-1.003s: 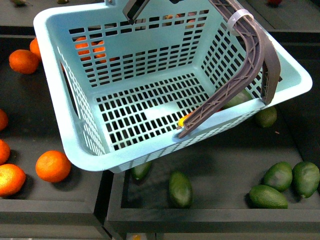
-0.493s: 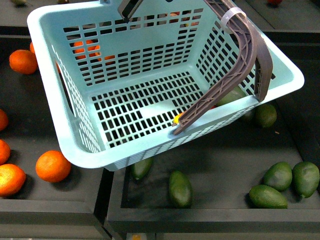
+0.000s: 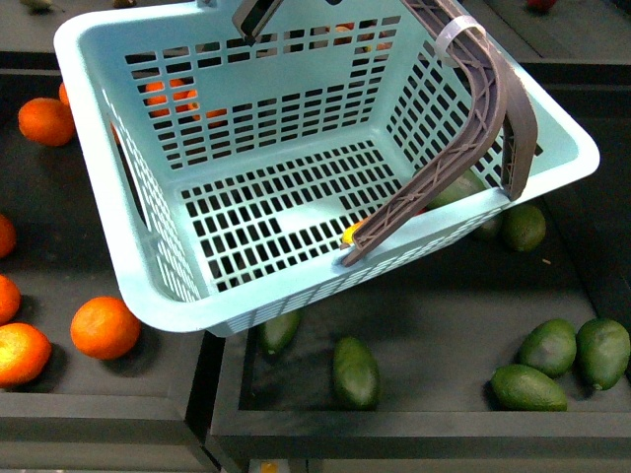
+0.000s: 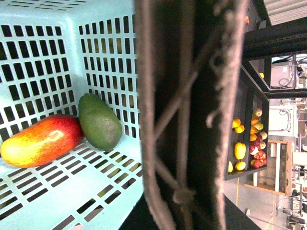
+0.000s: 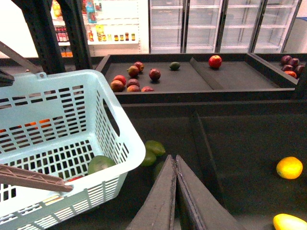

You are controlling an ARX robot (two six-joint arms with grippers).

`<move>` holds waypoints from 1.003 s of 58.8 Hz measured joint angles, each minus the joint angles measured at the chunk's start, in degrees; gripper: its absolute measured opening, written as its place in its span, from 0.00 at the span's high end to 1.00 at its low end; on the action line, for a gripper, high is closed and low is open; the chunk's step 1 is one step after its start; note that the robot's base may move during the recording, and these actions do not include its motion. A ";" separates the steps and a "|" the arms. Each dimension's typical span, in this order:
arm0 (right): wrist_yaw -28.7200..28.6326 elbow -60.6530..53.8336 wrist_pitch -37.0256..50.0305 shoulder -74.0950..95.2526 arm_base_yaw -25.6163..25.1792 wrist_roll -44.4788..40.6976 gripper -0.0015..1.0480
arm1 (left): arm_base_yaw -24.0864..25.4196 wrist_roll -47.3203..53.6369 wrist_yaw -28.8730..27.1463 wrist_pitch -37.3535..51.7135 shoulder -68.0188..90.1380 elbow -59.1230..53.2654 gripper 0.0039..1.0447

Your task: Pick mango and avocado into basket

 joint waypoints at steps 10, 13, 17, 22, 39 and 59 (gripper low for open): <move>-0.02 -0.26 -6.45 -7.23 0.00 0.00 0.98 | 0.00 0.02 0.02 0.00 0.00 0.00 0.95; 0.00 -0.26 -8.07 -9.01 0.00 0.00 0.98 | 0.00 0.00 0.04 0.00 0.00 0.00 0.95; 0.00 -0.26 -10.19 -11.26 0.00 0.00 0.98 | 0.00 0.00 0.11 0.00 0.00 0.00 0.95; -0.02 -0.26 -12.90 -14.12 0.00 0.00 0.98 | 0.00 0.00 0.13 0.00 0.00 0.00 0.95; -0.02 -0.26 -20.24 -21.77 0.00 0.00 0.98 | 0.00 0.00 0.04 0.00 0.00 0.00 0.95; -0.02 -0.26 -26.47 -28.04 0.00 0.00 0.98 | 0.00 0.00 0.07 0.00 0.00 0.00 0.95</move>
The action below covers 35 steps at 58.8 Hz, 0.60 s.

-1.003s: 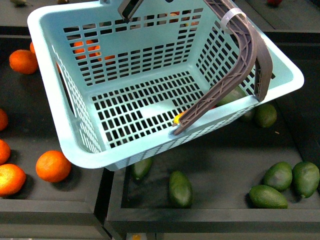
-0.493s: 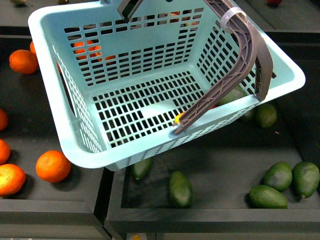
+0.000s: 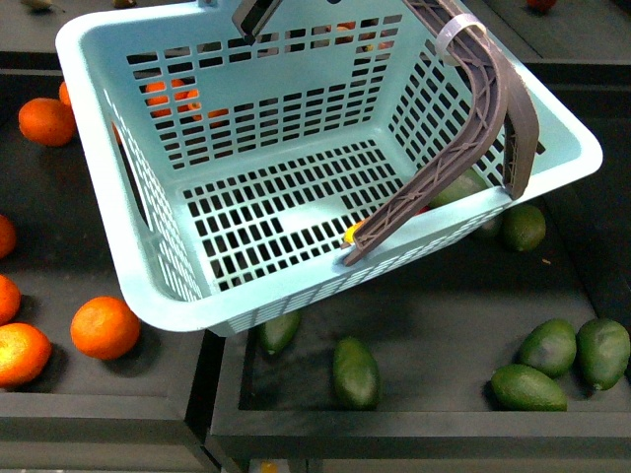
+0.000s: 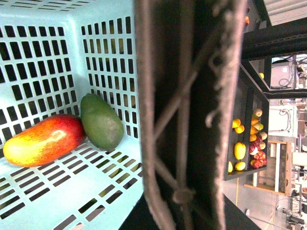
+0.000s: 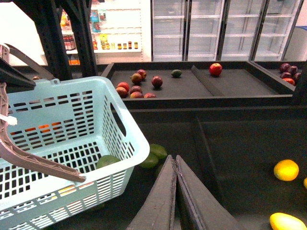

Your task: Pick mango and avocado into basket

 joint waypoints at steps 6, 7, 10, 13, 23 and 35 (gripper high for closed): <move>0.00 0.00 -1.38 -1.40 0.00 0.00 0.98 | 0.00 0.00 0.00 0.00 0.00 0.00 0.95; 0.00 0.00 -1.64 -1.62 0.00 0.00 0.98 | 0.00 0.00 0.00 0.00 0.00 0.00 0.95; 0.00 0.00 -2.75 -2.71 0.00 0.00 0.98 | 0.00 0.00 0.00 0.00 0.00 -0.02 0.95; 0.00 0.02 -8.11 -6.58 0.00 -0.02 0.98 | 0.00 0.00 -0.02 0.00 0.00 0.00 0.95; -0.13 0.02 -12.17 -11.80 0.00 -0.02 0.98 | 0.02 -0.02 0.00 0.00 0.00 0.00 0.95; -0.13 0.02 -12.22 -11.80 0.00 -0.13 0.96 | 0.02 -0.09 0.37 0.00 0.02 0.00 0.95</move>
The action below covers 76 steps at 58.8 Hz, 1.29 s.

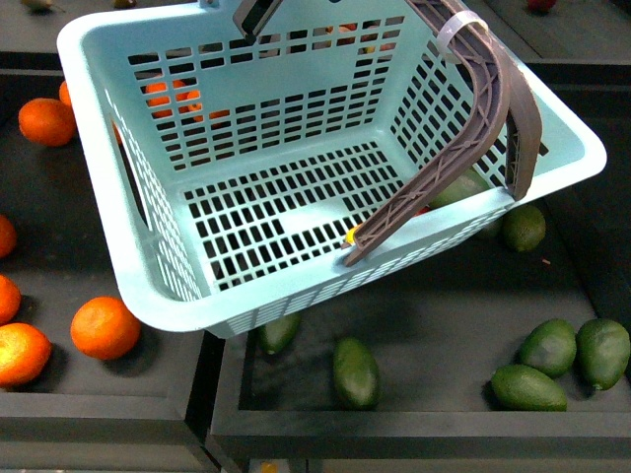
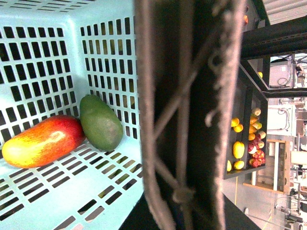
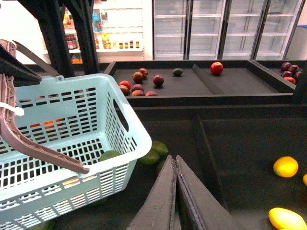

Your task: Pick mango and avocado into basket

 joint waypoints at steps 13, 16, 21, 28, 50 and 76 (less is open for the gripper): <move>0.00 0.00 0.00 0.00 0.00 0.02 0.55 | 0.02 0.09 -0.22 0.00 0.00 0.00 0.95; 0.00 0.00 0.00 0.00 0.00 0.02 0.47 | 0.00 0.09 -0.24 0.00 0.00 -0.02 0.95; 0.00 0.00 0.00 0.00 0.00 0.02 0.27 | 0.00 0.09 -0.20 0.00 0.00 0.00 0.95; 0.00 0.00 0.00 0.00 0.00 0.07 0.06 | 0.00 0.09 -0.22 0.00 0.00 0.00 0.95; 0.24 0.00 -0.09 -0.04 0.00 0.07 0.07 | -0.76 0.11 0.02 0.00 0.00 0.00 0.95; 0.02 0.00 -0.22 0.00 0.00 0.04 0.07 | -0.11 0.02 -0.48 -0.04 0.00 -0.02 0.95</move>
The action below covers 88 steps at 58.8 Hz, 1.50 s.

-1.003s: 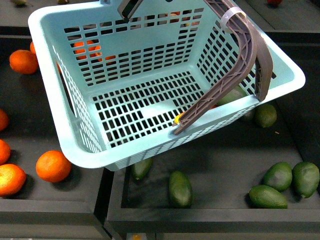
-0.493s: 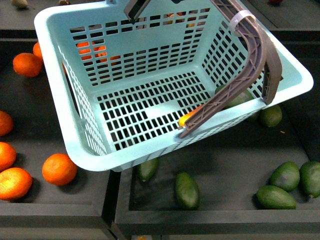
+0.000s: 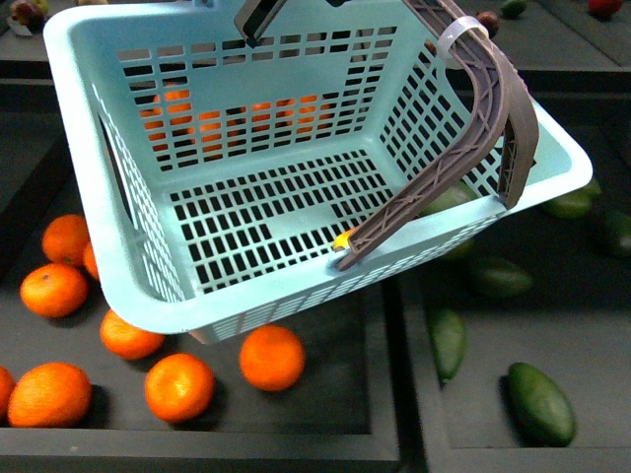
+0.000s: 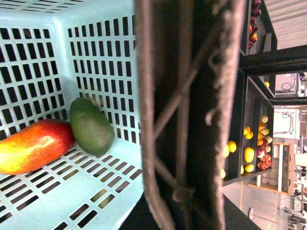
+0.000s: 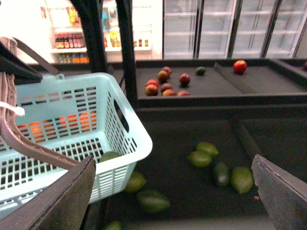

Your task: Pick mango and avocado into basket

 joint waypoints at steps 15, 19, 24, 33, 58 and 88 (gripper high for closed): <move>-0.04 0.00 -0.07 -0.07 0.00 0.00 0.07 | 0.17 0.24 0.44 0.04 0.00 0.00 0.95; -0.02 0.00 -0.02 -0.07 0.00 -0.02 0.07 | 0.04 0.07 1.03 0.04 0.00 0.00 0.95; -0.04 0.00 0.02 -0.07 0.00 -0.02 0.07 | 0.02 -0.04 0.92 -0.02 0.00 0.00 0.95; -0.04 0.09 0.09 -0.07 0.00 -0.04 0.07 | 0.04 0.31 0.00 0.00 0.00 0.00 0.95; -0.31 -0.02 -0.04 0.02 -0.09 -0.04 0.07 | 0.37 0.24 0.35 -0.02 0.00 0.00 0.95; -0.07 -0.02 0.02 -0.07 -0.07 -0.04 0.07 | 9.38 -29.11 -28.89 -7.19 11.21 10.73 0.95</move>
